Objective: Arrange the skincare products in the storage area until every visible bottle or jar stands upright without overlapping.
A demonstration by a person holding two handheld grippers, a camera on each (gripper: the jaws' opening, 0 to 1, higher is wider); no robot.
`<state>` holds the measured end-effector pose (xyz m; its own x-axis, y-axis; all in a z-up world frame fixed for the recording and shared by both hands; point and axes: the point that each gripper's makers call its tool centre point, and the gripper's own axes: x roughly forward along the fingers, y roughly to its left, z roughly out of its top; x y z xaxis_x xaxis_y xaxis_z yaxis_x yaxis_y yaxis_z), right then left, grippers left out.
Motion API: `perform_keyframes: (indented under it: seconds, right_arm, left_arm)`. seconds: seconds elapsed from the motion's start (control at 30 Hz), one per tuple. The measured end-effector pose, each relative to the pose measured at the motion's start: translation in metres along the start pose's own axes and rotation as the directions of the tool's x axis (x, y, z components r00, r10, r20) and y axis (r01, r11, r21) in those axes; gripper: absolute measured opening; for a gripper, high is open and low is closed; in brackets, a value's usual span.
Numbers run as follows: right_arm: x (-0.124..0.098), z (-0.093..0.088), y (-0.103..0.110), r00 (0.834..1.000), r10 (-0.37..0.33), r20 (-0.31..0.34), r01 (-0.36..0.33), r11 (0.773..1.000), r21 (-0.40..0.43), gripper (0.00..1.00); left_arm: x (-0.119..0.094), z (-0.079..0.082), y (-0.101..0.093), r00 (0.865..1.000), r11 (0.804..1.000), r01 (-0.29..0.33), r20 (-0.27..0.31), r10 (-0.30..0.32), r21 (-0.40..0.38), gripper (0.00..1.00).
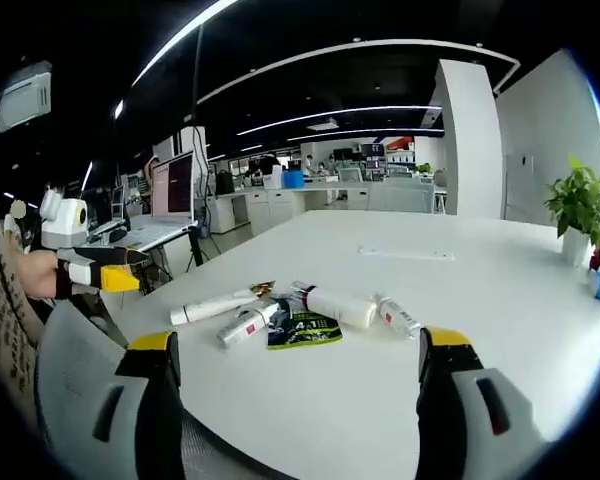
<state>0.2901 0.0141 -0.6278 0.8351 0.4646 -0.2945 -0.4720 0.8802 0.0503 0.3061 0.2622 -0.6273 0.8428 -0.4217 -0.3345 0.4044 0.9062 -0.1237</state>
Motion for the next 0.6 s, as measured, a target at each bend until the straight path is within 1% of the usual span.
perform_keyframes:
  seconds: [0.07,0.17,0.23,0.3,0.6]
  right_arm:
    - [-0.0015,-0.0003,0.0006,1.000,0.000,0.001,0.000,1.000,-0.007,1.00]
    - [-0.0008,-0.0036,-0.0012,1.000,0.000,-0.007,0.000,1.000,-0.003,1.00]
    - [-0.0008,-0.0036,-0.0061,1.000,-0.011,0.000,0.011,1.000,0.026,1.00]
    - [-0.0012,-0.0046,-0.0078,1.000,-0.015,-0.003,0.015,0.999,0.036,1.00]
    - [-0.0007,-0.0068,-0.0049,1.000,-0.001,-0.013,0.002,0.999,0.041,1.00]
  left_arm:
    - [0.0005,-0.0004,0.0026,1.000,1.000,-0.015,0.002,0.015,-0.008,0.97]
    - [-0.0006,-0.0025,0.0030,1.000,1.000,-0.016,-0.002,0.016,-0.002,0.97]
    - [-0.0018,-0.0019,0.0026,1.000,1.000,-0.012,0.007,0.012,0.003,0.97]
    - [-0.0021,-0.0010,0.0029,1.000,1.000,-0.015,0.015,0.015,-0.005,0.97]
    - [-0.0031,-0.0013,0.0011,1.000,1.000,-0.013,0.018,0.013,0.009,0.97]
